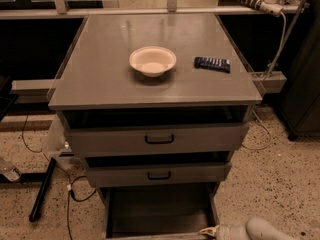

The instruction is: Open bottom drawer

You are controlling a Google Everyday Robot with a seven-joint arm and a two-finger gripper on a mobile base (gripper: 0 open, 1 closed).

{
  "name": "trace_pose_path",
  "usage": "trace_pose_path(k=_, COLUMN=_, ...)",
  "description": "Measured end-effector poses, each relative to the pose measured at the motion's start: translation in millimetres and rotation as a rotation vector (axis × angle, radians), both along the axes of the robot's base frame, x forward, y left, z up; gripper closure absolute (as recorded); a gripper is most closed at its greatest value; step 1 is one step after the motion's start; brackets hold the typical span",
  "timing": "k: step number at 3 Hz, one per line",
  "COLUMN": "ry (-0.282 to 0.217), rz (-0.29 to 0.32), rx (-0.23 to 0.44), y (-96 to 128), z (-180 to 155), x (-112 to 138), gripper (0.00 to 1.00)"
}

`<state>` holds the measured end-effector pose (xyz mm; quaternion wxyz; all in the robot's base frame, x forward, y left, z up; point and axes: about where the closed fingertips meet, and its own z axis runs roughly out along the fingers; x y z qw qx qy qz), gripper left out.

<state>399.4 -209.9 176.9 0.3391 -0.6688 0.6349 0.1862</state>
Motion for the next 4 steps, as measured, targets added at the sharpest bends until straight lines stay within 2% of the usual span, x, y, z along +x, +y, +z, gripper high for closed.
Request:
trace_pose_path(k=3, ry=0.000, rz=0.000, rx=0.000, y=0.1, z=0.0, x=0.0, gripper=0.12)
trace_pose_path(k=4, ry=0.000, rz=0.000, rx=0.000, y=0.1, z=0.0, x=0.0, gripper=0.00)
